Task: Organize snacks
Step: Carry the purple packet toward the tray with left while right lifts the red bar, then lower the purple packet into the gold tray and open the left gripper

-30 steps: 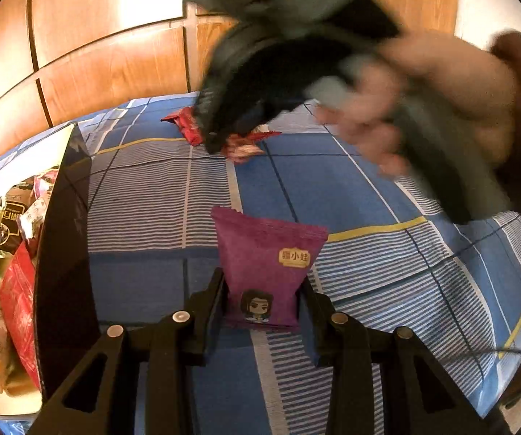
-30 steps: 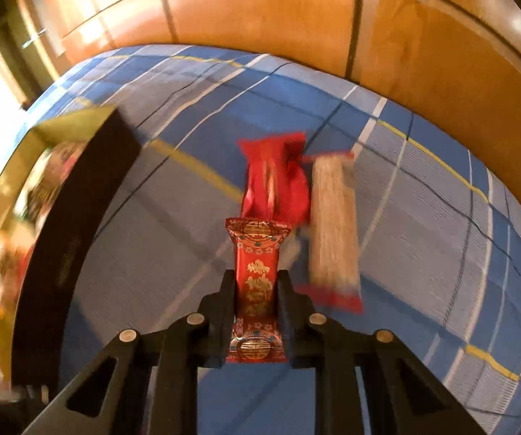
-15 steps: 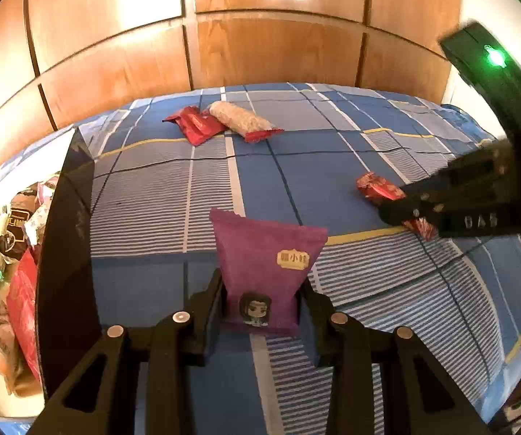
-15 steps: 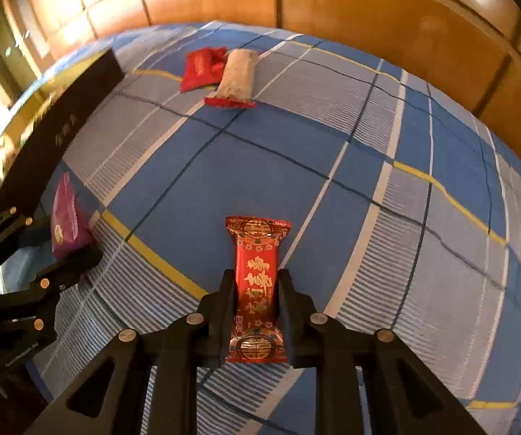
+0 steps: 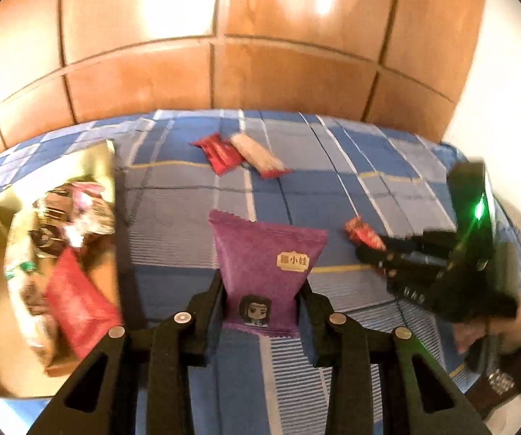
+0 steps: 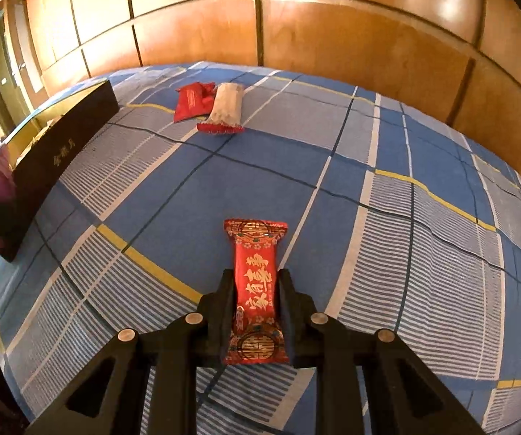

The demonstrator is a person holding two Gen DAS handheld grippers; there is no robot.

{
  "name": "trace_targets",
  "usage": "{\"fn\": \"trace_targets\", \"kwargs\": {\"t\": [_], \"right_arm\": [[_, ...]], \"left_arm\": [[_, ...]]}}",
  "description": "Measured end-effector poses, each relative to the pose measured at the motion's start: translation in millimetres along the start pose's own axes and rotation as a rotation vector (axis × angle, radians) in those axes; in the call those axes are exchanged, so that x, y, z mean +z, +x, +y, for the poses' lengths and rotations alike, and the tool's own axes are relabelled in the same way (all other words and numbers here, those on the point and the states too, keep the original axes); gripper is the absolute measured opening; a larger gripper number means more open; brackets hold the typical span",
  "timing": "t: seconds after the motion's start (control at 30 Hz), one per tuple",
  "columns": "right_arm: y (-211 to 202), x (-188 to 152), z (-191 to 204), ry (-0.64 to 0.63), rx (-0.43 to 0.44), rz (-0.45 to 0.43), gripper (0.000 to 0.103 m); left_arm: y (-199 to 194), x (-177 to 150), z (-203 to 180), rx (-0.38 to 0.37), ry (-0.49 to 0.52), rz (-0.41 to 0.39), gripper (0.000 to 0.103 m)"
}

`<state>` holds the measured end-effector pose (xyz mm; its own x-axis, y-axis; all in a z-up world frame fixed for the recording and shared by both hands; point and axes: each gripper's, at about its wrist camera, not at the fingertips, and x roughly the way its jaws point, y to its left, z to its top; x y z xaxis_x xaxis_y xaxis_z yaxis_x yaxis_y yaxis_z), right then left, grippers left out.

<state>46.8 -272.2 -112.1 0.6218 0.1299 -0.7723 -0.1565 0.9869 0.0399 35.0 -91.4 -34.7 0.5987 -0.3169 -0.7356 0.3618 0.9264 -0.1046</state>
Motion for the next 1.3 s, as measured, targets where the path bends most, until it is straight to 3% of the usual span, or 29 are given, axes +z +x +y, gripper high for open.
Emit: {"fn": "trace_targets", "kwargs": {"t": [0.4, 1.3], "right_arm": [[-1, -4, 1, 0.039, -0.014, -0.049, 0.023], [-2, -5, 3, 0.043, -0.034, -0.055, 0.023]], "left_arm": [[-43, 5, 50, 0.126, -0.145, -0.032, 0.035], [-61, -10, 107, 0.199, -0.269, -0.032, 0.036]]}}
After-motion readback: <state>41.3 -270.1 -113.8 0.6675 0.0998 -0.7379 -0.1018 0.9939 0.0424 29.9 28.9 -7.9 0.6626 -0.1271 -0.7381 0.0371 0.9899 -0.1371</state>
